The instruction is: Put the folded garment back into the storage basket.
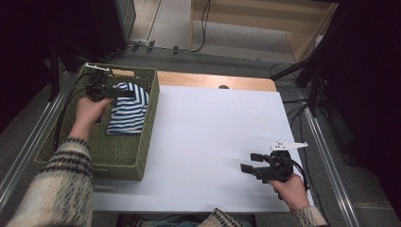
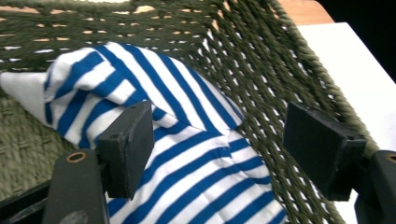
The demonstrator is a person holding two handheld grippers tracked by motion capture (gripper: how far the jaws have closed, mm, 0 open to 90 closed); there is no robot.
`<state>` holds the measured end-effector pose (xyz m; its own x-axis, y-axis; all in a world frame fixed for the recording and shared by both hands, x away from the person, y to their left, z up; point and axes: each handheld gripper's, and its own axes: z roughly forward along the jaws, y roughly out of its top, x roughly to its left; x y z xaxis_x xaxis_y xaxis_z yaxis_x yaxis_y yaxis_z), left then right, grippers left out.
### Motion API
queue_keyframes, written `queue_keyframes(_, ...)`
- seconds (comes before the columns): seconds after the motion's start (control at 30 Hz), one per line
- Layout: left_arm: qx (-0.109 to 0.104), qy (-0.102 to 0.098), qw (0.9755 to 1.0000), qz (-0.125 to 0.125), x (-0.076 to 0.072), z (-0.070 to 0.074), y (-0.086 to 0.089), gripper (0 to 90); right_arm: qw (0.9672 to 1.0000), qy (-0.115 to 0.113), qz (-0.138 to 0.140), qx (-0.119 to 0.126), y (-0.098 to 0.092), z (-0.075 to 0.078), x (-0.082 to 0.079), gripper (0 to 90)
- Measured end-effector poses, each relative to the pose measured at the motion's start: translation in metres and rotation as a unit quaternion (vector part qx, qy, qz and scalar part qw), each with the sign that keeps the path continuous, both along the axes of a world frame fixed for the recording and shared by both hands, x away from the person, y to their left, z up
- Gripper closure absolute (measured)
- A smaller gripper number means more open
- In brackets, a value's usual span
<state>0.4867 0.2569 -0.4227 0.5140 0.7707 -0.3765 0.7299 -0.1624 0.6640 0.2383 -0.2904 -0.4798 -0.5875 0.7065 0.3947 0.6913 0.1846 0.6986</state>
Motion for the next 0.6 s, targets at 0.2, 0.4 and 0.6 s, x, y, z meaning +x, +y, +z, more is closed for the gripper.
queue_keyframes(0.2, -0.019, 0.000, 0.9998, -0.001, -0.006, 0.004, 0.000, 26.7, 1.0000, 0.001, -0.001, 0.000, 0.000, 0.000, 0.000, 20.8)
queue_keyframes(0.4, -0.024, 0.010, 0.9997, -0.006, -0.012, 0.005, -0.002, 26.7, 1.0000, 0.001, -0.001, -0.001, 0.001, 0.000, 0.000, 20.8)
queue_keyframes(0.6, -0.028, 0.010, 0.9992, -0.028, -0.019, 0.005, -0.009, 26.7, 1.0000, 0.001, -0.002, -0.001, 0.001, 0.000, 0.000, 20.9)
